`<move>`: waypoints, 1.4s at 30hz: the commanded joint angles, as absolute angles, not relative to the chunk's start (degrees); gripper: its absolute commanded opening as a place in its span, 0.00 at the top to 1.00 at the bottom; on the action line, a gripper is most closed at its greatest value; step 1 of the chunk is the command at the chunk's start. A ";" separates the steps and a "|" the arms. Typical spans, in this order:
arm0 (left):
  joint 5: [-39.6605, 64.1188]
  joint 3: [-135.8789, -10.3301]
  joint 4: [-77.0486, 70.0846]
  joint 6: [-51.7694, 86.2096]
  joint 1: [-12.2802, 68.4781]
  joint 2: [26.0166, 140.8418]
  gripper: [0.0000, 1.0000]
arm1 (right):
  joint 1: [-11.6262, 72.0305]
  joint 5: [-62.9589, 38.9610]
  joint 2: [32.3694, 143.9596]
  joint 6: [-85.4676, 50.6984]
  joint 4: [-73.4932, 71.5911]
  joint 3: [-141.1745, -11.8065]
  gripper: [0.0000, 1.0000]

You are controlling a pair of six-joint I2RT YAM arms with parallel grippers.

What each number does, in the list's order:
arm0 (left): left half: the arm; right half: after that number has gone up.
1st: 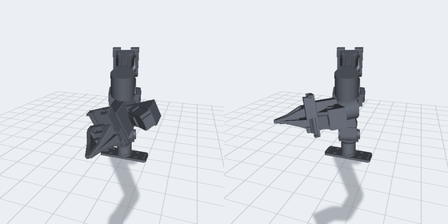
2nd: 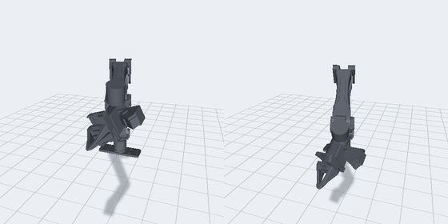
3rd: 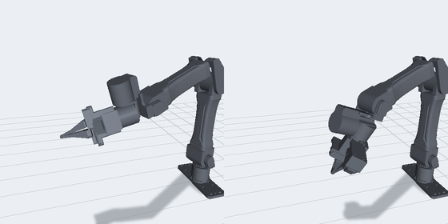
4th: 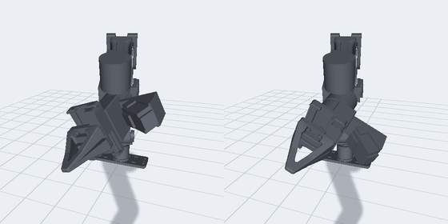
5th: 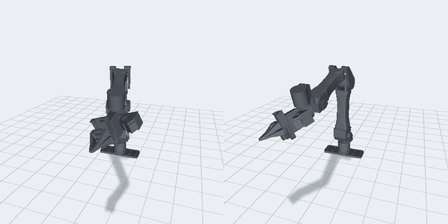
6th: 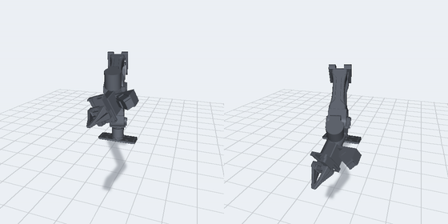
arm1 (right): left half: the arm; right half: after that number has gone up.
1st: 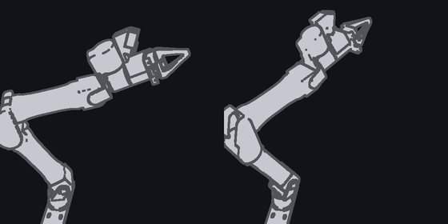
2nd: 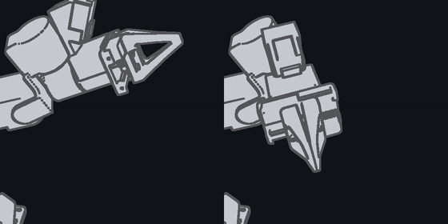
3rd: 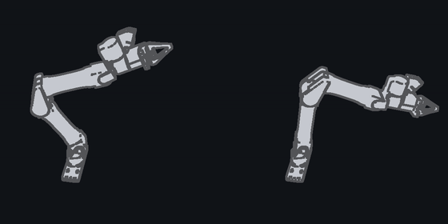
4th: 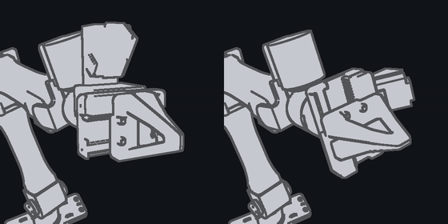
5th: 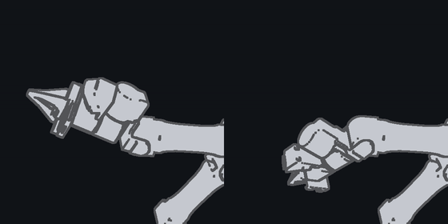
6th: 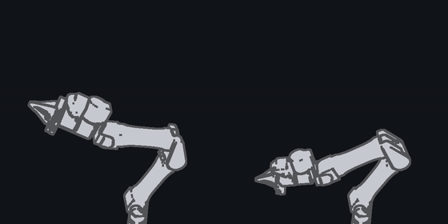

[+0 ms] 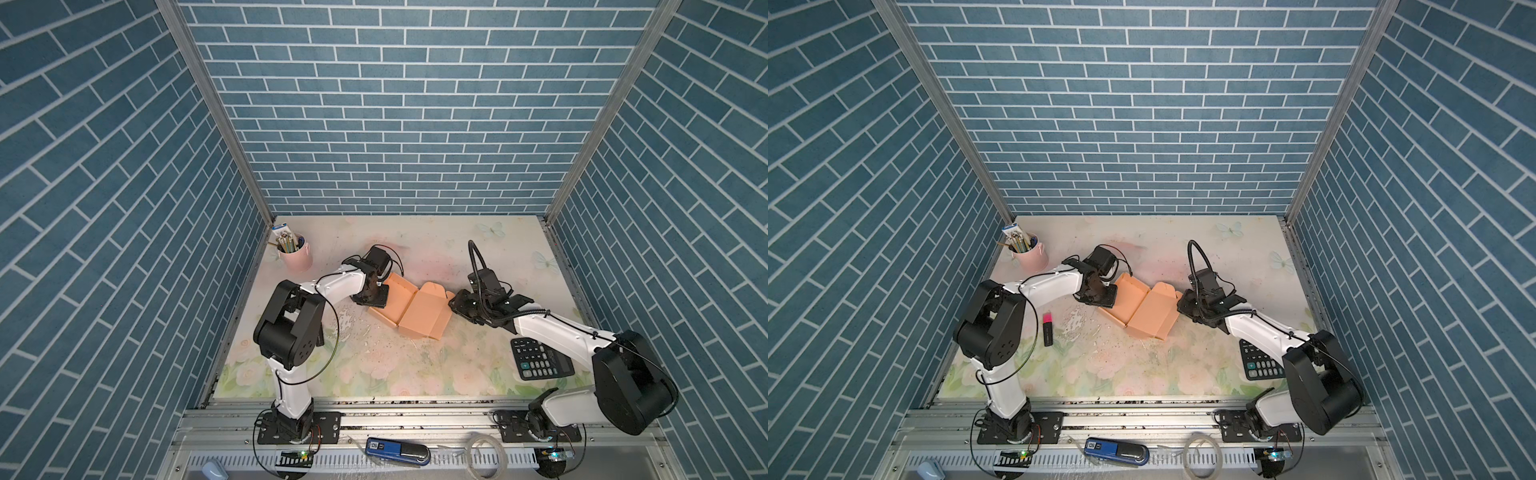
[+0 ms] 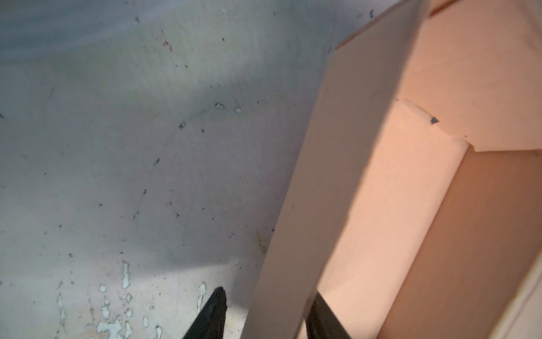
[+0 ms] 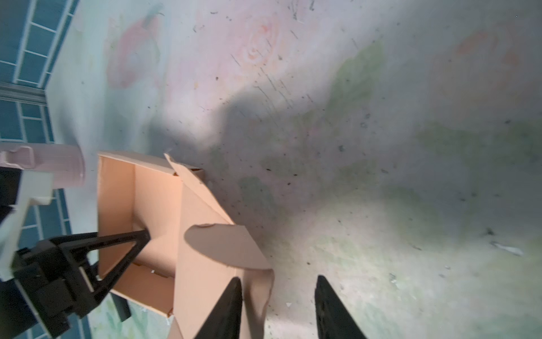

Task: Assemble paper box
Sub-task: Turn over the paper box at the center of the table.

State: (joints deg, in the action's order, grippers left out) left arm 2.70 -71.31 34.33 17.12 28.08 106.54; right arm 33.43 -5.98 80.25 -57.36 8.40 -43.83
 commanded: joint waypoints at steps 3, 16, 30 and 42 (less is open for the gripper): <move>3.08 -70.45 34.42 17.14 27.84 107.36 0.54 | 34.25 -7.51 81.12 -63.44 0.23 -42.13 0.62; 3.17 -71.86 35.48 17.74 27.82 105.26 0.40 | 34.87 -5.38 82.52 -60.46 5.34 -49.31 0.98; -0.30 -76.27 47.04 20.53 23.77 92.22 0.15 | 34.82 -1.80 83.93 -51.87 14.91 -56.90 1.00; -1.36 -63.35 54.36 26.58 14.06 80.69 0.08 | 33.97 -4.04 86.87 -42.60 20.81 -63.19 1.00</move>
State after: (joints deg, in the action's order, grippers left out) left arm 0.47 -65.54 49.98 24.47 14.50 81.91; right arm 34.33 -3.46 86.37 -46.41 17.91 -61.80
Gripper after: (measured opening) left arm 0.921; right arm 0.050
